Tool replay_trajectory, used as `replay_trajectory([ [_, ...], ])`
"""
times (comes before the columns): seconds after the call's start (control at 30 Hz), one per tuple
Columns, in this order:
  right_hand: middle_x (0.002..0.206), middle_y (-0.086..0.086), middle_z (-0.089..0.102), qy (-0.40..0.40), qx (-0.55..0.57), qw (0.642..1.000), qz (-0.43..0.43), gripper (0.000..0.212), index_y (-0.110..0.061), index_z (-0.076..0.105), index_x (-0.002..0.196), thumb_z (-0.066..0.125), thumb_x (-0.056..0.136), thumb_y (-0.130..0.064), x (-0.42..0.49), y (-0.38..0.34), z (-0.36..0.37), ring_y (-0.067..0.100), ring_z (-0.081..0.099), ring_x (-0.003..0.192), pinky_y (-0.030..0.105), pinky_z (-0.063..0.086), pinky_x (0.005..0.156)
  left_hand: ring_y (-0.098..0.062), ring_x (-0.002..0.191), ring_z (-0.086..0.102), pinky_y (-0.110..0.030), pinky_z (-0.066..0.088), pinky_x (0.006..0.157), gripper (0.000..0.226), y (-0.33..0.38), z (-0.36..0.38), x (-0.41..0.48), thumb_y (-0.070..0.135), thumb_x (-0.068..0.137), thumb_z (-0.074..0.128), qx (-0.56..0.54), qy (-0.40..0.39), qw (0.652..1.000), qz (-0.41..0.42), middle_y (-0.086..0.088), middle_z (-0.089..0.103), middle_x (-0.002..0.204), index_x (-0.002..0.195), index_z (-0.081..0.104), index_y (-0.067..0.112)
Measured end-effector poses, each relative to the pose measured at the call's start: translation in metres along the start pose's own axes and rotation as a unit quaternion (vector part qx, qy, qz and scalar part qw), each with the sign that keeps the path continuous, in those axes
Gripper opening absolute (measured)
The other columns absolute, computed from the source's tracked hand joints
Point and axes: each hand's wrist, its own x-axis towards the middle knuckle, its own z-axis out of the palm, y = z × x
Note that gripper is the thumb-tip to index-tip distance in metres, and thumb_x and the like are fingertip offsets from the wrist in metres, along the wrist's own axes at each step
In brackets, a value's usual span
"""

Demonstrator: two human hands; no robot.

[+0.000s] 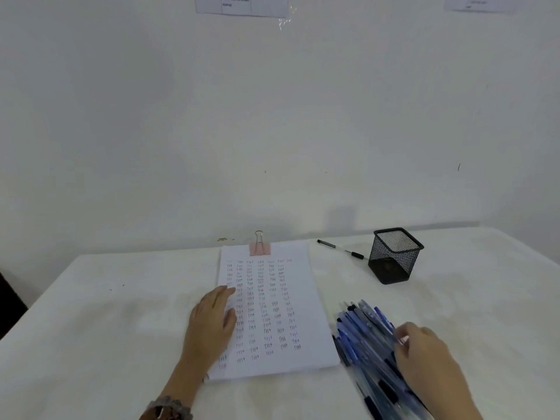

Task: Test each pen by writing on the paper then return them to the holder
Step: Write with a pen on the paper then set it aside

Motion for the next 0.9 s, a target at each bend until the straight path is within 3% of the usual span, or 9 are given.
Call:
replay_trajectory([
  [0.13, 0.103, -0.005, 0.047, -0.037, -0.056, 0.998, -0.004, 0.019, -0.028, 0.052, 0.109, 0.044, 0.093, -0.035, 0.002, -0.010, -0.010, 0.015, 0.053, 0.095, 0.027, 0.047, 0.080, -0.018, 0.127, 0.043, -0.035, 0.030, 0.108, 0.062, 0.004, -0.003, 0.000, 0.043, 0.080, 0.024, -0.004, -0.015, 1.000, -0.011, -0.001, 0.048, 0.136, 0.130, 0.051, 0.017],
  [0.3, 0.112, -0.002, 0.055, -0.103, -0.036, 0.994, -0.024, 0.025, -0.026, 0.054, 0.109, 0.049, 0.091, -0.043, 0.040, -0.034, -0.044, 0.016, 0.056, 0.099, 0.031, 0.047, 0.087, -0.018, 0.126, 0.044, -0.035, 0.031, 0.107, 0.074, 0.004, -0.004, -0.001, 0.051, 0.074, 0.015, -0.011, -0.016, 1.000, -0.017, -0.001, 0.050, 0.134, 0.127, 0.053, 0.017],
  [0.43, 0.107, 0.012, 0.065, -0.063, 0.017, 0.993, -0.097, 0.025, -0.005, 0.063, 0.101, 0.045, 0.094, -0.023, 0.115, -0.086, -0.046, 0.023, 0.057, 0.089, 0.026, 0.043, 0.076, -0.018, 0.125, 0.045, -0.032, 0.031, 0.106, 0.075, 0.006, -0.006, -0.002, 0.052, 0.074, 0.015, -0.012, -0.016, 1.000, -0.015, -0.001, 0.050, 0.134, 0.127, 0.054, 0.016],
  [0.53, 0.129, 0.019, 0.052, -0.081, -0.013, 0.989, -0.122, 0.029, 0.002, 0.054, 0.115, 0.035, 0.097, -0.009, 0.168, -0.109, -0.013, 0.029, 0.050, 0.114, 0.028, 0.038, 0.089, -0.015, 0.127, 0.042, -0.030, 0.029, 0.107, 0.077, 0.007, -0.008, -0.003, 0.053, 0.073, 0.012, -0.013, -0.023, 1.000, -0.016, 0.003, 0.048, 0.136, 0.129, 0.052, 0.018],
  [0.63, 0.138, 0.020, 0.039, -0.087, -0.095, 0.987, -0.101, 0.040, 0.002, 0.032, 0.135, 0.031, 0.096, -0.009, 0.201, -0.097, 0.027, 0.034, 0.039, 0.127, 0.036, 0.034, 0.104, -0.014, 0.125, 0.045, -0.030, 0.032, 0.106, 0.073, 0.007, -0.008, -0.003, 0.051, 0.075, 0.015, -0.022, -0.018, 0.999, -0.019, 0.003, 0.051, 0.133, 0.126, 0.055, 0.017],
  [0.73, 0.133, 0.015, 0.041, -0.050, -0.170, 0.981, -0.078, 0.036, -0.002, 0.035, 0.131, 0.031, 0.097, -0.012, 0.211, -0.085, 0.047, 0.030, 0.041, 0.124, 0.037, 0.039, 0.100, -0.016, 0.120, 0.051, -0.031, 0.035, 0.102, 0.065, 0.006, -0.008, -0.002, 0.047, 0.078, 0.022, -0.018, -0.014, 1.000, -0.015, 0.001, 0.056, 0.128, 0.122, 0.059, 0.016],
  [0.9, 0.124, 0.008, 0.049, 0.026, -0.248, 0.959, -0.137, 0.030, -0.009, 0.047, 0.122, 0.034, 0.095, -0.009, 0.212, -0.090, 0.048, 0.025, 0.046, 0.117, 0.036, 0.039, 0.096, -0.015, 0.116, 0.053, -0.032, 0.038, 0.101, 0.059, 0.004, -0.006, 0.000, 0.045, 0.080, 0.026, -0.014, -0.005, 1.000, -0.006, 0.004, 0.058, 0.124, 0.120, 0.060, 0.018],
])
